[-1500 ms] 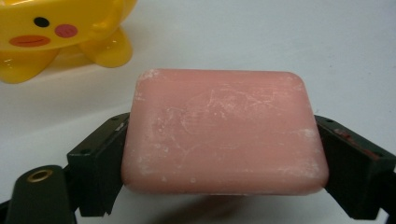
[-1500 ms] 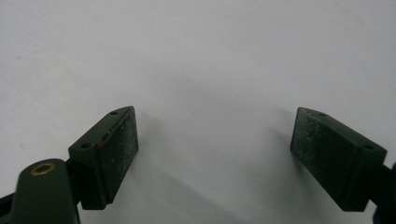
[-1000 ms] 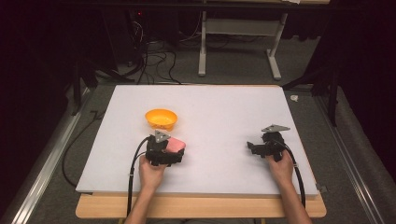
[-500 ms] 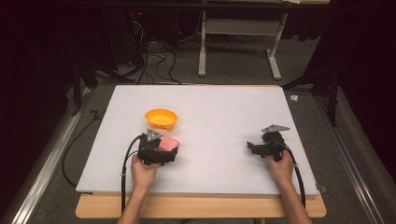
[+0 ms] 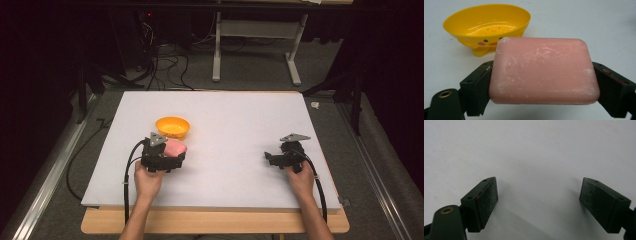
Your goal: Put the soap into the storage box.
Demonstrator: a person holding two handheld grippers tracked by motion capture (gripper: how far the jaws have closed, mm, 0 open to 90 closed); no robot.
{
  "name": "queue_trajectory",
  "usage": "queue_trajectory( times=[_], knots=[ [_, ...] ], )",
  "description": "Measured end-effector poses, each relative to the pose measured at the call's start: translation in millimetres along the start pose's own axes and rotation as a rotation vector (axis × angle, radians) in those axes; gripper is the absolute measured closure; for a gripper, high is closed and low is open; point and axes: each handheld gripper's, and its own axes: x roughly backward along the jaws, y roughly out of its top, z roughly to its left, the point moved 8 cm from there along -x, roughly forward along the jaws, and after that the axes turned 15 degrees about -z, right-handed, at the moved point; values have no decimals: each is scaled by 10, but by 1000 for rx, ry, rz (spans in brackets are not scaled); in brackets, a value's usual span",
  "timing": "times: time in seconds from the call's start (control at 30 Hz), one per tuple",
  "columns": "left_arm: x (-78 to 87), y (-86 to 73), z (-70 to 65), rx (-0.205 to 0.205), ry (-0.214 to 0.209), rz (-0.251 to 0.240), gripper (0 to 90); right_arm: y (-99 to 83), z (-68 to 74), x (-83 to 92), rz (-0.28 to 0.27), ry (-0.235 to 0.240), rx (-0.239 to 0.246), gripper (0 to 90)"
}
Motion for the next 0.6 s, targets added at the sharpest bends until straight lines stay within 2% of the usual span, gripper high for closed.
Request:
queue_trajectory(
  times=[0.17,0.33,0.6],
  knots=[
    [-7,71,89,7,19,-9,138,0,1,0,-1,0,1,156],
    [-7,128,134,25,15,-22,138,1,0,-1,-1,0,2,156],
    [-26,221,205,30,24,-32,138,0,0,0,0,0,1,156]
  ],
)
